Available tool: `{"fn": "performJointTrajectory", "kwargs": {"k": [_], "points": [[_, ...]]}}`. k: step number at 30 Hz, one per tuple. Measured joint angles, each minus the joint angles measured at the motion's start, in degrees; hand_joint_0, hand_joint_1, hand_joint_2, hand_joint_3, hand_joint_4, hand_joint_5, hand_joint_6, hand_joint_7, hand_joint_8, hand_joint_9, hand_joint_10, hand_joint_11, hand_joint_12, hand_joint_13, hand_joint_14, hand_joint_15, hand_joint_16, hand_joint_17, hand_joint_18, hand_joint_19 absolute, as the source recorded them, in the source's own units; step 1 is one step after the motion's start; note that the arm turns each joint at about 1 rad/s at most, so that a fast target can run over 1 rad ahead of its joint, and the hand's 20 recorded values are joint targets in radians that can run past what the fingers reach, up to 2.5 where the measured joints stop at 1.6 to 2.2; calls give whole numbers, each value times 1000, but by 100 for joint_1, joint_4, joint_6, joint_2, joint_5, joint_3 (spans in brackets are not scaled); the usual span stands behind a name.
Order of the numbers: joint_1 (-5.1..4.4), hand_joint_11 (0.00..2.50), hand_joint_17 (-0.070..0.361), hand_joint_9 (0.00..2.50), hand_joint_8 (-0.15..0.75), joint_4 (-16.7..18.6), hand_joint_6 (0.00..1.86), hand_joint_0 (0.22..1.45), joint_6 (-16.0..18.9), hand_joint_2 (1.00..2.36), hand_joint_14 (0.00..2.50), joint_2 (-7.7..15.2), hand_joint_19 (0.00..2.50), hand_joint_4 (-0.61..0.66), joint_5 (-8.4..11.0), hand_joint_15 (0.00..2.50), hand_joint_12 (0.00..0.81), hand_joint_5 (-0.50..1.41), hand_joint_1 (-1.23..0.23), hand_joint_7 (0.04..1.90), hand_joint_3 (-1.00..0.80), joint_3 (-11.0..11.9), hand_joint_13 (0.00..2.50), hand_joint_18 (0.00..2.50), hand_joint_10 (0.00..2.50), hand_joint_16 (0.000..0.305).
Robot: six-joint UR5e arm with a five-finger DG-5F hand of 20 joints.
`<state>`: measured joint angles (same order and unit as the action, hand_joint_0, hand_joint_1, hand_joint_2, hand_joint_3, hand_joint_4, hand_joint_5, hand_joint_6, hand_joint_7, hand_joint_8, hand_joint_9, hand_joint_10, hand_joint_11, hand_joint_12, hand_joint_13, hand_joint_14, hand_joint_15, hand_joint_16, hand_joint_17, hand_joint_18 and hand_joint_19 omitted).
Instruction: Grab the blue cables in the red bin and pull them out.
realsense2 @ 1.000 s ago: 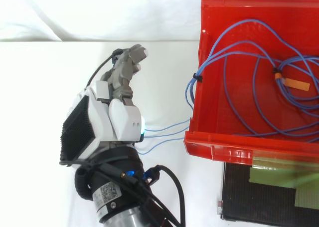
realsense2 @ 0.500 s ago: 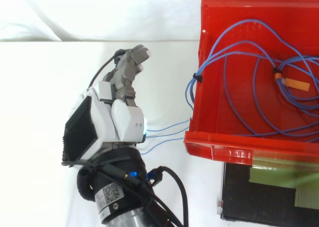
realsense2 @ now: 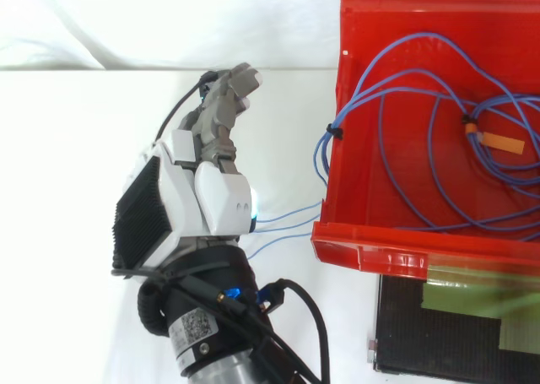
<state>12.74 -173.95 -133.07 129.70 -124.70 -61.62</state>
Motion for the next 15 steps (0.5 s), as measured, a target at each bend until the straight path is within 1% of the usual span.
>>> {"fn": "performJointTrajectory", "kwargs": {"k": [5, 15], "points": [[10, 413, 102, 736, 262, 59, 11, 826, -3, 1000, 14, 2, 606, 268, -7, 382, 335, 578, -793, 417, -1000, 0, 554, 438, 15, 45], [42, 408, 101, 741, 260, 55, 11, 826, -4, 1000, 16, 3, 606, 272, -15, 384, 336, 579, -792, 415, -1000, -9, 552, 435, 15, 45]]}}
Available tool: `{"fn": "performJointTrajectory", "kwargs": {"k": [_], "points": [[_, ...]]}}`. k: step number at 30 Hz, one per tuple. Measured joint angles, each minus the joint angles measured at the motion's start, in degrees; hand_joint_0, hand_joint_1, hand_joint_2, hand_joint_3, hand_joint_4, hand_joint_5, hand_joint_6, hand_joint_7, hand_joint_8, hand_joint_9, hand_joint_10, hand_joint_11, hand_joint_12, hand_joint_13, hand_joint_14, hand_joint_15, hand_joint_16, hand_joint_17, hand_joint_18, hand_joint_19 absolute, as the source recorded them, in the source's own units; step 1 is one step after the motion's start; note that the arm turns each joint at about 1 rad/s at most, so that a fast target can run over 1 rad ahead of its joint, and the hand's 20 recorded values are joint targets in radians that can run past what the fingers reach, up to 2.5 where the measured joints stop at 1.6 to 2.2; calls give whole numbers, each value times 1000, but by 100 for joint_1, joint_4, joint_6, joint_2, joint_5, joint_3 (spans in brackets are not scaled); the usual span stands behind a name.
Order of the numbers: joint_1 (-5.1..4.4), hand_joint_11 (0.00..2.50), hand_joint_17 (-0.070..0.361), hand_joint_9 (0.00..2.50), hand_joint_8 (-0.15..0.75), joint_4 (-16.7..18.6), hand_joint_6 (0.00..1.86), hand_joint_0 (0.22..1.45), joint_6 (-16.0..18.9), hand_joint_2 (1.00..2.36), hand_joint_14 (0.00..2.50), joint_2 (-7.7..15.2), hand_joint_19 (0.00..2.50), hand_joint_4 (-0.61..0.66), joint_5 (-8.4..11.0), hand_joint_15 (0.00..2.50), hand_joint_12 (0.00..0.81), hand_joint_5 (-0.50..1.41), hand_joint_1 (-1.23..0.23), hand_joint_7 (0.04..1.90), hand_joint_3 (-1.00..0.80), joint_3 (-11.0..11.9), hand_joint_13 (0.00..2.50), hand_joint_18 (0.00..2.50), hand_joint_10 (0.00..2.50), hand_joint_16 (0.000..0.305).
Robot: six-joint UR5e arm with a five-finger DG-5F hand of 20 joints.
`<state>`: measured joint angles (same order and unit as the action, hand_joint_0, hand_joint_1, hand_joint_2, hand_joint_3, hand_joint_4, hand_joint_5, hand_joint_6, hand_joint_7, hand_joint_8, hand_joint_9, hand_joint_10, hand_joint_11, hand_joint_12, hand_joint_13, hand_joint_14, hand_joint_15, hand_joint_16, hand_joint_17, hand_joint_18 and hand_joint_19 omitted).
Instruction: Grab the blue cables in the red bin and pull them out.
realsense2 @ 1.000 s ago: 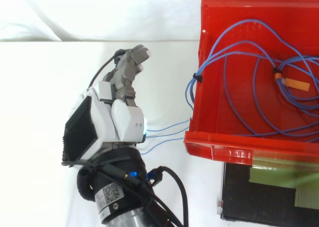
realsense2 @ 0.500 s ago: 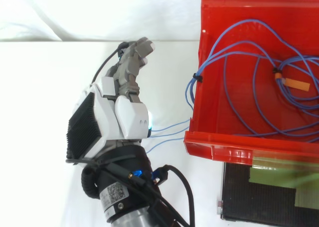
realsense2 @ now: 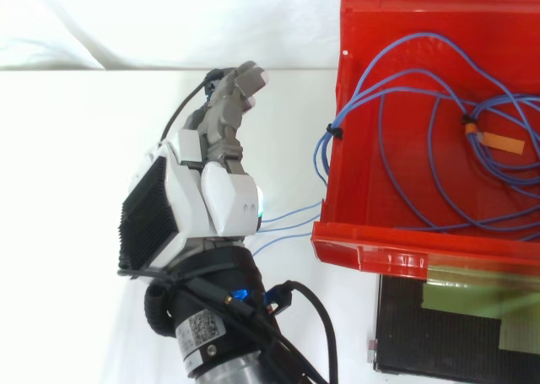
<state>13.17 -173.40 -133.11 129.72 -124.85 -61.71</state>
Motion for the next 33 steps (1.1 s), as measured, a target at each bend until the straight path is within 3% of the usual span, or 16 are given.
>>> {"fn": "performJointTrajectory", "kwargs": {"k": [20, 33], "points": [[147, 406, 102, 736, 259, -21, 12, 826, 8, 1000, 15, 0, 615, 267, -38, 384, 337, 577, -791, 408, -1000, -86, 552, 435, 15, 45], [160, 413, 102, 746, 262, -5, 12, 827, -43, 1000, 14, -3, 606, 290, -66, 385, 336, 600, -792, 437, -1000, -85, 554, 437, 15, 45]]}}
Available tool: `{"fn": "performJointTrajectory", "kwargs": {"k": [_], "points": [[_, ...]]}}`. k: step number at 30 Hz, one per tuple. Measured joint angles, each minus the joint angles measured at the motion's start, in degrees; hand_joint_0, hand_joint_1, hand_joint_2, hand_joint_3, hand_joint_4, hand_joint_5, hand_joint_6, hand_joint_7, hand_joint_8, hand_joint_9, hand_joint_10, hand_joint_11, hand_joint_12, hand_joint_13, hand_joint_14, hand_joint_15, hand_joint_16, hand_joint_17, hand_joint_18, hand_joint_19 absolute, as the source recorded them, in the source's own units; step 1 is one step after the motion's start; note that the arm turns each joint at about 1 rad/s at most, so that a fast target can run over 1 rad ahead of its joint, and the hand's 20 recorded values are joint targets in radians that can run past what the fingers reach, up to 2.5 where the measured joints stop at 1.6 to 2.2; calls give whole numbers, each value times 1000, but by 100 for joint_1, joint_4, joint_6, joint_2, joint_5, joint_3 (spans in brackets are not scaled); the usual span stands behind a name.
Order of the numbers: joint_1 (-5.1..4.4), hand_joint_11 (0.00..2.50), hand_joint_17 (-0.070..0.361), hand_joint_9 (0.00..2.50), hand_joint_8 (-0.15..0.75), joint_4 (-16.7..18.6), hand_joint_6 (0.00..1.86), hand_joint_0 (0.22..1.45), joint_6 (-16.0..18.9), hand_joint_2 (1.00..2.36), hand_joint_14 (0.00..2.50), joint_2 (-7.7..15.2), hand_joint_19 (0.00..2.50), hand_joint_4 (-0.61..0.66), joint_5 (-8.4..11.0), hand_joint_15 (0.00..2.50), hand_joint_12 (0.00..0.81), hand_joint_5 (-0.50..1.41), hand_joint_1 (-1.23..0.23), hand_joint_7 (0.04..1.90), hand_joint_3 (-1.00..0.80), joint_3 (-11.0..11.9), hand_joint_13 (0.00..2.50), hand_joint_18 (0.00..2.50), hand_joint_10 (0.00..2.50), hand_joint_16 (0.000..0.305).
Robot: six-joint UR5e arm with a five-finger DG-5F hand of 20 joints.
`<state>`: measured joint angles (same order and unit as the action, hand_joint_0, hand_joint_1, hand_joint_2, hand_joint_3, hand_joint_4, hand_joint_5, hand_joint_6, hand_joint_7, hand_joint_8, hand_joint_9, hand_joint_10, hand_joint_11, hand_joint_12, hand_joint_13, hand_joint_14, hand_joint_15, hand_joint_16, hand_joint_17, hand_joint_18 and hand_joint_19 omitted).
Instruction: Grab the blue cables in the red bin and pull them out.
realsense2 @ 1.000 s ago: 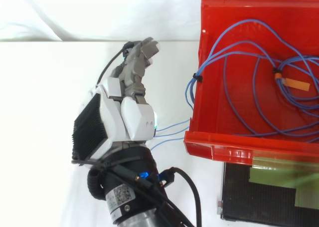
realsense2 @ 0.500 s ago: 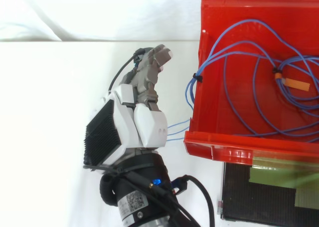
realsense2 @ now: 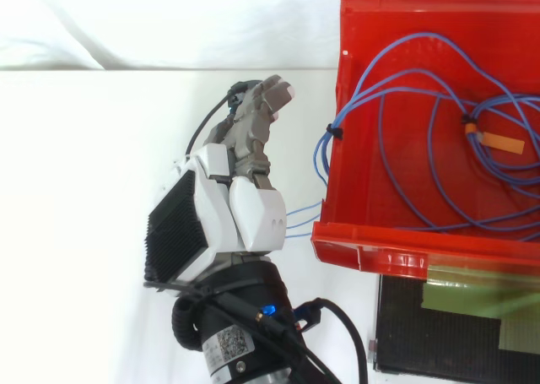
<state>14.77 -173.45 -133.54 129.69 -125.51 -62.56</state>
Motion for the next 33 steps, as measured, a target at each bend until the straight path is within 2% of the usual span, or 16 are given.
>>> {"fn": "performJointTrajectory", "kwargs": {"k": [9, 33], "points": [[2, 422, 101, 761, 265, -12, 12, 828, -422, 1000, 15, 1, 613, 305, -28, 391, 335, 640, -793, 468, -1000, 2, 556, 440, 17, 45], [0, 421, 101, 766, 265, -47, 13, 828, -648, 1000, 16, -5, 614, 308, -89, 384, 335, 660, -791, 474, -1000, 61, 562, 442, 15, 45]]}}
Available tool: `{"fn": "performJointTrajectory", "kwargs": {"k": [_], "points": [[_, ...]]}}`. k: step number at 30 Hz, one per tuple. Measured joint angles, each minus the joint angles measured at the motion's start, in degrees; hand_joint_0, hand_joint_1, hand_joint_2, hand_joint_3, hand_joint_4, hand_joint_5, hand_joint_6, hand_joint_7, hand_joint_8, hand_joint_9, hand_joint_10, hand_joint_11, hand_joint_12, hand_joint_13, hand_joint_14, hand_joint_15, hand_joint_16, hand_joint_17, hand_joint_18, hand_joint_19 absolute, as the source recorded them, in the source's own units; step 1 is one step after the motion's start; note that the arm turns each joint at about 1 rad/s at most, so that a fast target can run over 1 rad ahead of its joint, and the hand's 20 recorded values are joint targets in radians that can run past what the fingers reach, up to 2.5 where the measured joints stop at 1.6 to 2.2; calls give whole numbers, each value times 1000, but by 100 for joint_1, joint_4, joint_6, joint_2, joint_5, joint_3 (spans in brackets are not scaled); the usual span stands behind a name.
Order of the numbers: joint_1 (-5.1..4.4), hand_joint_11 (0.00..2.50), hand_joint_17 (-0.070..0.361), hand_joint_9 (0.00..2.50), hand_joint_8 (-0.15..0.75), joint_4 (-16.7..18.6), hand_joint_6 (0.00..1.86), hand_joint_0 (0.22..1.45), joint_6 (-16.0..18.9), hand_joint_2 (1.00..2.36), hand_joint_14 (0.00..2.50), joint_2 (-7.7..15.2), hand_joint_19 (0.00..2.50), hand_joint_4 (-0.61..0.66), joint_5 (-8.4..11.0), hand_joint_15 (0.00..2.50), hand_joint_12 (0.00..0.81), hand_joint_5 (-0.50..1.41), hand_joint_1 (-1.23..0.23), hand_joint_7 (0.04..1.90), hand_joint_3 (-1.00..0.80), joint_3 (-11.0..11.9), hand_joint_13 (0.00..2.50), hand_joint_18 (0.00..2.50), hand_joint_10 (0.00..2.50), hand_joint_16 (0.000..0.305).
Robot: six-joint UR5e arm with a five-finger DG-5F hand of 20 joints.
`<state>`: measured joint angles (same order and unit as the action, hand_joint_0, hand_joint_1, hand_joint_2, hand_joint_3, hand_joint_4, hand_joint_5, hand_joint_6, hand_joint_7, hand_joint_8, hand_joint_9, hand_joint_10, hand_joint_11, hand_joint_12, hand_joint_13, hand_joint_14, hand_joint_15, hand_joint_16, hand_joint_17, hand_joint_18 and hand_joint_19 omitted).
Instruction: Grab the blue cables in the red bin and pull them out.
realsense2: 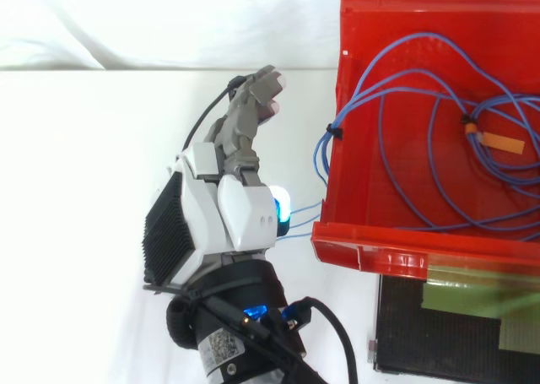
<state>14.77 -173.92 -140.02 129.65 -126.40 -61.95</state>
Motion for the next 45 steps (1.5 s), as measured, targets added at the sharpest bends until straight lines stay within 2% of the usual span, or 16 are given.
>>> {"fn": "performJointTrajectory", "kwargs": {"k": [12, 19, 30, 40, 45], "points": [[0, 419, 101, 761, 263, -327, 13, 828, -123, 1000, 16, 0, 614, 305, -59, 383, 335, 655, -791, 472, -1000, 267, 559, 439, 17, 45], [0, 414, 101, 746, 263, -346, 12, 827, -322, 1000, 14, 1, 614, 303, -68, 381, 336, 640, -786, 466, -1000, 278, 551, 430, 15, 45], [6, 417, 101, 744, 265, -578, 12, 825, -415, 1000, 14, 5, 616, 302, -50, 385, 335, 637, -785, 465, -1000, 279, 552, 428, 15, 45], [15, 415, 101, 747, 266, -596, 12, 826, -464, 1000, 16, 5, 608, 309, -33, 389, 336, 649, -784, 474, -1000, 280, 551, 427, 15, 45], [15, 419, 101, 756, 267, -640, 12, 826, -626, 1000, 15, 4, 617, 315, 8, 390, 336, 660, -783, 483, -1000, 278, 552, 426, 15, 45]]}}
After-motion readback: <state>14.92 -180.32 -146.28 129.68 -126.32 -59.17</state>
